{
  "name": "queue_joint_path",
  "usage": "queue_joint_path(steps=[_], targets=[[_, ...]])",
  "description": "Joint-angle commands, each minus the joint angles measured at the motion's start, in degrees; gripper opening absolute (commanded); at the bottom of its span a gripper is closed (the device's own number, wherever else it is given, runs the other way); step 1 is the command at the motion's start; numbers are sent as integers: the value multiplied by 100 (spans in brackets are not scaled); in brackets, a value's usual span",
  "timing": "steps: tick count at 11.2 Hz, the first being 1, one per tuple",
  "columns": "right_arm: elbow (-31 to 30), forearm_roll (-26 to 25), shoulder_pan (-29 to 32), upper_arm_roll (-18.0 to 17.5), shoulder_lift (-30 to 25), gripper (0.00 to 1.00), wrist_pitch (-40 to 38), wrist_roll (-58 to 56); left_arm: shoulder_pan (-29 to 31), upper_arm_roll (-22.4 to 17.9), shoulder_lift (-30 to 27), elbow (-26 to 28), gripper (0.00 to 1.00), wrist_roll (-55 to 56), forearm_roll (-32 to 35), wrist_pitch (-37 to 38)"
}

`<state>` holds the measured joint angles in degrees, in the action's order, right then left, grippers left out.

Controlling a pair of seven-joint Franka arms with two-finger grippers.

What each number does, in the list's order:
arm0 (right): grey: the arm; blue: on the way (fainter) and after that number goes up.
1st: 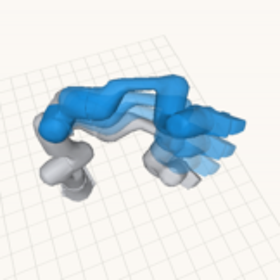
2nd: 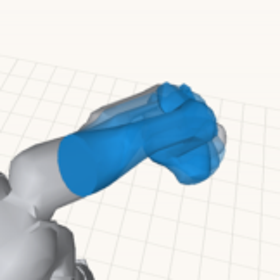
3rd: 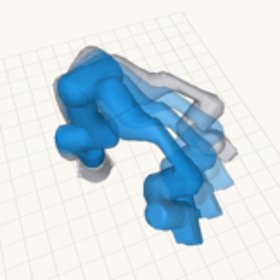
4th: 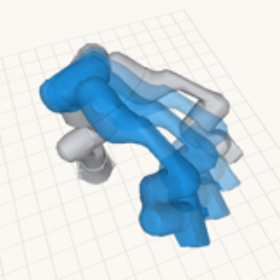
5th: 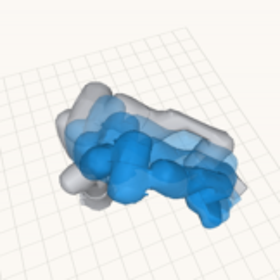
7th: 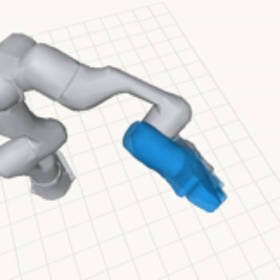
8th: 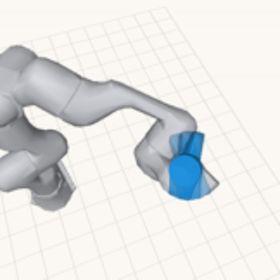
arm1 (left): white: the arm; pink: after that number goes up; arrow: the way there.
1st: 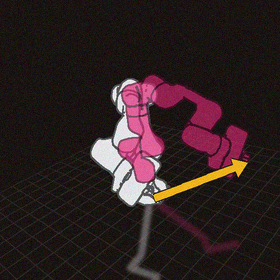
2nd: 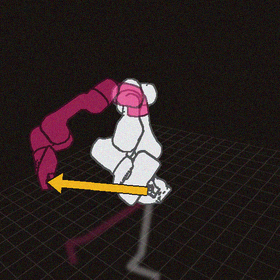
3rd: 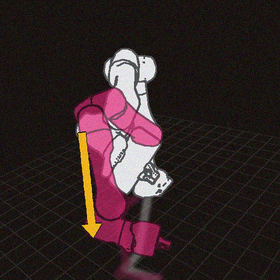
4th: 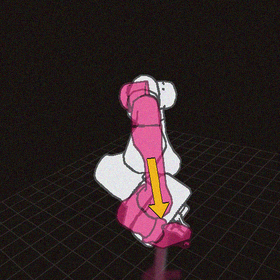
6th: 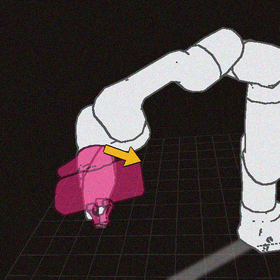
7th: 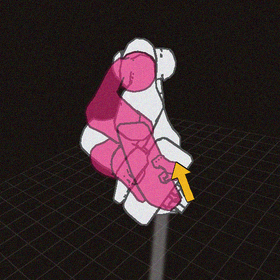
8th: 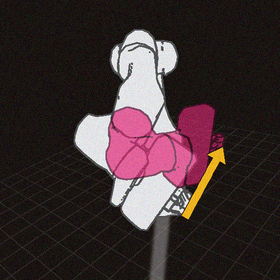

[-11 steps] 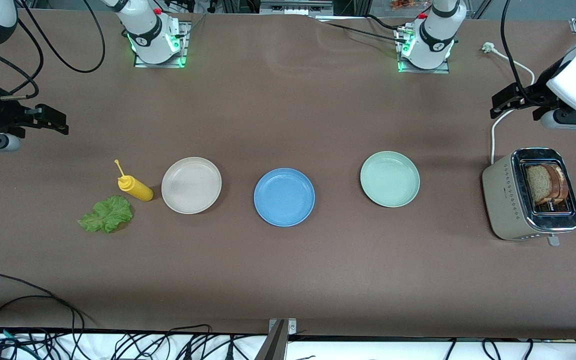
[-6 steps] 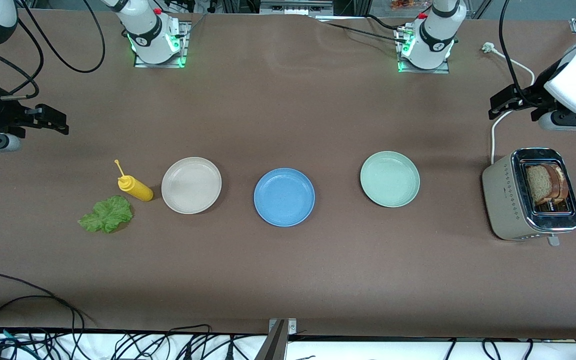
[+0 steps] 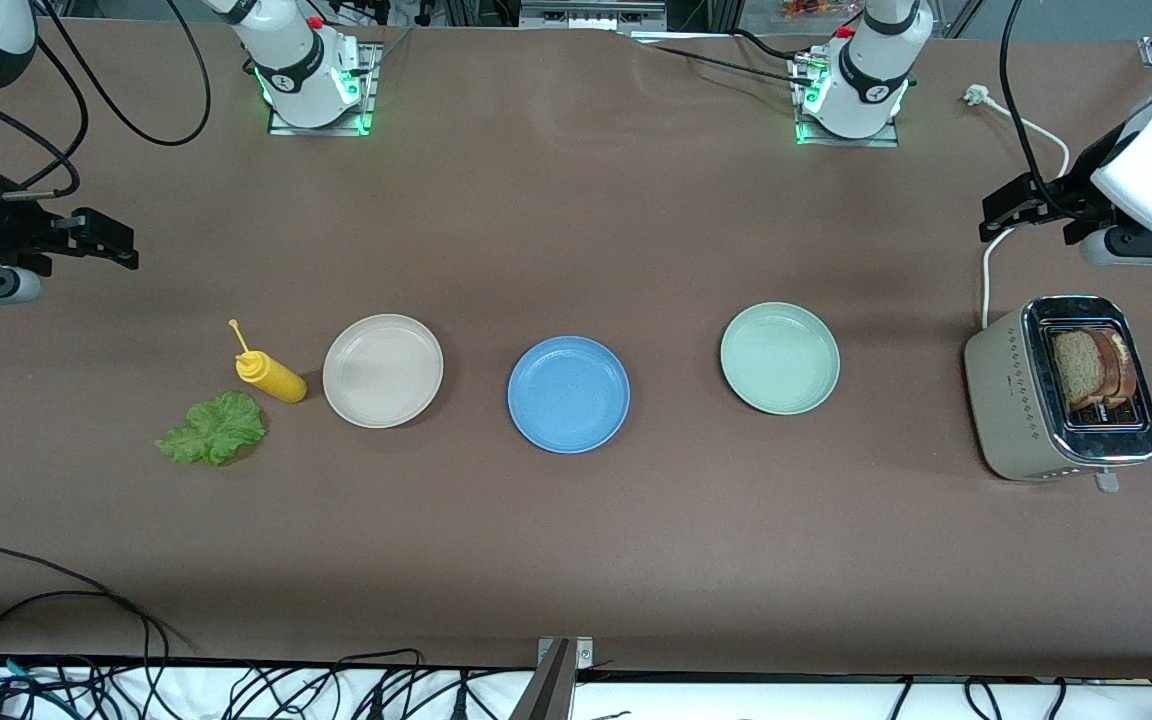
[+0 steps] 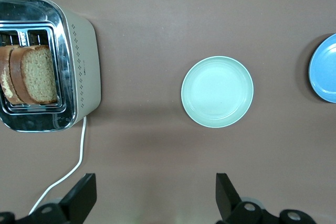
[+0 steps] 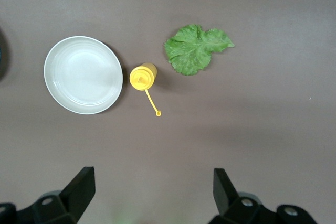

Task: Make sandwich in blue plate with both arms

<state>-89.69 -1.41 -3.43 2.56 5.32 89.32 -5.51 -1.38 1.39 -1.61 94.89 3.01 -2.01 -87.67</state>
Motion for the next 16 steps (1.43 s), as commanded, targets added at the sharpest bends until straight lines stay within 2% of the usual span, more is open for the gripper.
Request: queue_joint_path(steps=[1,5,11,13,16], targets=[[-40,-26,-9,-10,-75,100,-56,-20,6,-7,126,-164,100,15,131,-5],[-40,-26,-9,-10,-75,100,-56,-20,24,-76,327,-295,100,-2,288,-48],[-40,-26,-17,-10,-75,100,-56,-20,41,-560,1012,-375,100,-73,289,-917],[-40,-26,-18,-19,-75,100,-56,-20,41,-858,1363,-375,100,-90,271,-1303],[-40,-26,-17,-19,-75,100,-56,-20,50,-1113,1794,-384,100,-485,219,-1665]])
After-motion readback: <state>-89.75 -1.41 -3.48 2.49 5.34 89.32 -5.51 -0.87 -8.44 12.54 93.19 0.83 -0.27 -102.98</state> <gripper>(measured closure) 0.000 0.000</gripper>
